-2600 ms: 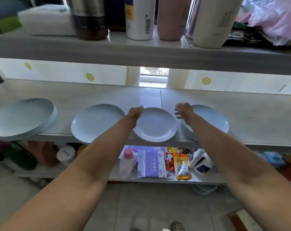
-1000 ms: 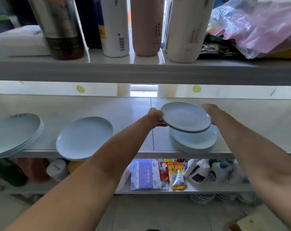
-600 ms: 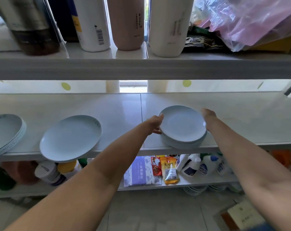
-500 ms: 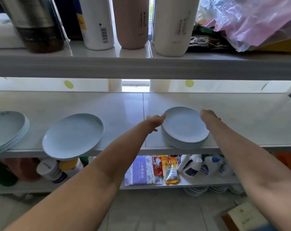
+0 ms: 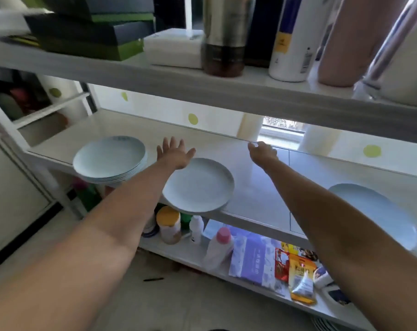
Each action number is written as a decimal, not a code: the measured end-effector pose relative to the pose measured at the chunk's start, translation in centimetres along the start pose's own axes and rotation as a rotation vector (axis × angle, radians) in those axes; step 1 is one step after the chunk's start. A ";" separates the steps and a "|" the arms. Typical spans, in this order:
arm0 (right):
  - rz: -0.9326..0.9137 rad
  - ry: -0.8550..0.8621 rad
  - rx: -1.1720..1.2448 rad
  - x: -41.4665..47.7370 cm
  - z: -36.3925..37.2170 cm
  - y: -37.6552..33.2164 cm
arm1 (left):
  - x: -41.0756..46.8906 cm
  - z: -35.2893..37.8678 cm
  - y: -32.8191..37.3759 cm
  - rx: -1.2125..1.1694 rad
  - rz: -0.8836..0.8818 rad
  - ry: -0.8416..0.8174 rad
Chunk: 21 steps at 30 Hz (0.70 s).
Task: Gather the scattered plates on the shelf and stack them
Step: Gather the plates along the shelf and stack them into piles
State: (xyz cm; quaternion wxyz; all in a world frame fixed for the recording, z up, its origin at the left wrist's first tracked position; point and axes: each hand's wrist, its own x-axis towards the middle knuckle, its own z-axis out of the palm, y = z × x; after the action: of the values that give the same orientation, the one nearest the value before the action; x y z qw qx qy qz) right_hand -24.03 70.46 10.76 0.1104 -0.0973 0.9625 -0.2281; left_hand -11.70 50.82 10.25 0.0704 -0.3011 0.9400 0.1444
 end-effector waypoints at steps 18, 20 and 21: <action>0.153 -0.316 0.506 -4.7 21.0 -28.6 | 8.7 -6.3 -32.2 -0.379 -0.312 -0.161; 0.237 -0.333 0.577 -4.6 21.7 -28.7 | 9.7 -6.1 -32.9 -0.566 -0.295 -0.162; 0.268 -0.340 0.603 -4.6 21.9 -28.7 | 10.1 -5.9 -33.2 -0.666 -0.282 -0.168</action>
State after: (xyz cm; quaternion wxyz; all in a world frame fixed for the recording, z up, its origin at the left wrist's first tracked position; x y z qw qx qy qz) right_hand -10.10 37.21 5.69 0.3214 0.0302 0.8241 -0.4654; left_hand -0.72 17.66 6.06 0.0648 -0.4213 0.7815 0.4556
